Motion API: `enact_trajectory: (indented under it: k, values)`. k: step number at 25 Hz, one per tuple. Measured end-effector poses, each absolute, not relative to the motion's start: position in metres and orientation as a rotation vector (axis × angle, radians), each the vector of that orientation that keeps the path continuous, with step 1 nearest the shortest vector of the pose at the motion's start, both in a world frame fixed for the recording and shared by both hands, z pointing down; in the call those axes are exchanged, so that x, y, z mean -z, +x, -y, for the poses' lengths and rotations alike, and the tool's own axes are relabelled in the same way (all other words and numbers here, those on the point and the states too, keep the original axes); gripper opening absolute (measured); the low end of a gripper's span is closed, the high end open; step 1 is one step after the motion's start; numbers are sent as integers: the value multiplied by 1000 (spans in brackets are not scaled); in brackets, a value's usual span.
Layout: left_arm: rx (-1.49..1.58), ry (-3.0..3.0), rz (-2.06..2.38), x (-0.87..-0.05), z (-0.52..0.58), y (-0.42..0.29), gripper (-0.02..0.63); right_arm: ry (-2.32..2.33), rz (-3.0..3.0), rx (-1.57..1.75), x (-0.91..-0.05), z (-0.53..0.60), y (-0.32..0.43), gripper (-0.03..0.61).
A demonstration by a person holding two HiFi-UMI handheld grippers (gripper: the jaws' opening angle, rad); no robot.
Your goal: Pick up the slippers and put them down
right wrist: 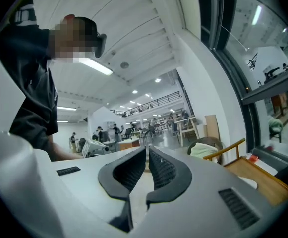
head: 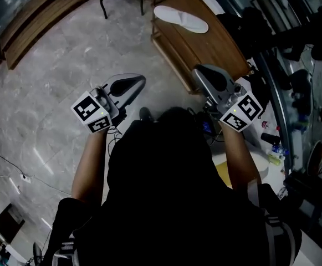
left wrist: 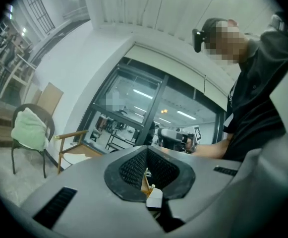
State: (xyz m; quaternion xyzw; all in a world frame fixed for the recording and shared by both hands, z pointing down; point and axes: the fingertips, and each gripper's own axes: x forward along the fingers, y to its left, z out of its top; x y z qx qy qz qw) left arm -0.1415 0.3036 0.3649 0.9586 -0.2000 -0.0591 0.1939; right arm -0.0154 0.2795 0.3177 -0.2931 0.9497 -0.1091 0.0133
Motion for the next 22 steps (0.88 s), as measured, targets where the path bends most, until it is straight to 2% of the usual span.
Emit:
enact_trajectory:
  k: [5, 14, 22]
  values:
    - [186, 2626, 518, -383, -263, -134, 12, -984, -2935, 417, -336, -249, -3, 32]
    - [94, 2596, 524, -404, -163, -101, 12, -871, -3006, 364, -364, -164, 0, 32]
    - [17, 2487, 513, -424, -78, -68, 12, -822, -2929, 424, -356, -82, 29, 32]
